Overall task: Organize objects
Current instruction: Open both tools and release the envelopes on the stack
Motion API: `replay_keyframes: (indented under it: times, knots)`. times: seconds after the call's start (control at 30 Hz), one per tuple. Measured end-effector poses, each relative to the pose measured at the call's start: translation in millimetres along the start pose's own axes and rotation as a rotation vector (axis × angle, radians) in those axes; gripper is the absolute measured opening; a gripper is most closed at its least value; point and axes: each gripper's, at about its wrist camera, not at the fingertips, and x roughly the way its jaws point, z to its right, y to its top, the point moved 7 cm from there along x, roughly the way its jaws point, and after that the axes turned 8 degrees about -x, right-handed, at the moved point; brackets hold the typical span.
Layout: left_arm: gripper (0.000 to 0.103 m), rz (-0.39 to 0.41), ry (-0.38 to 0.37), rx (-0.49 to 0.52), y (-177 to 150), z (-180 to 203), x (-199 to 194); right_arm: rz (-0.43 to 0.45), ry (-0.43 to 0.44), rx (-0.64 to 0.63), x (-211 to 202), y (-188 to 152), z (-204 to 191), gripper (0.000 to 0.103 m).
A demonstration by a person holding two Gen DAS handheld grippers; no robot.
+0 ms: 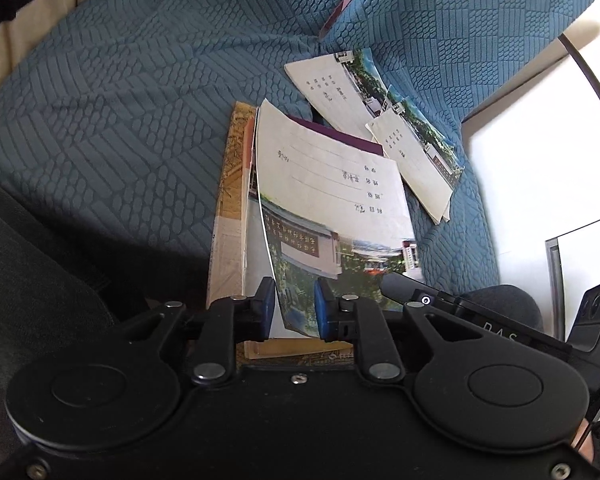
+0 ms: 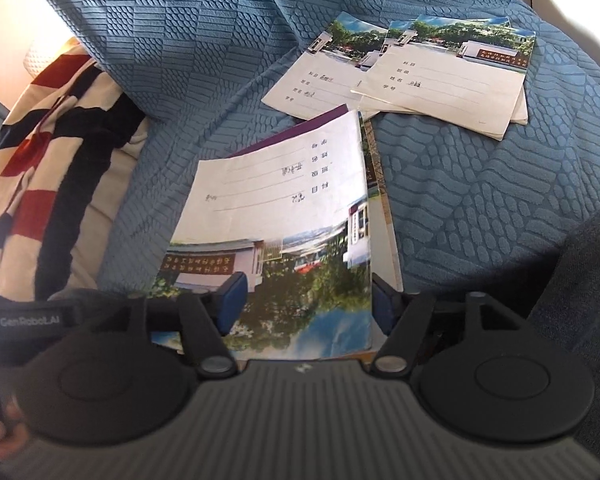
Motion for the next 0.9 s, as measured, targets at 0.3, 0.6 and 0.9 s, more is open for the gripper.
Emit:
replay_keyframes:
  times: [0.3, 0.6, 0.9]
  knots:
    - [0.025, 0.102, 0.021, 0.077, 8, 24, -36, 0.094, -0.077, -0.056, -42, 15, 3, 0.067]
    - [0.027, 0.189, -0.013, 0.176, 12, 72, -63, 0.246, -0.126, -0.082, -101, 35, 5, 0.067]
    - [0.028, 0.217, -0.043, 0.252, 5, 111, -67, 0.333, -0.17, -0.077, -139, 35, 14, 0.067]
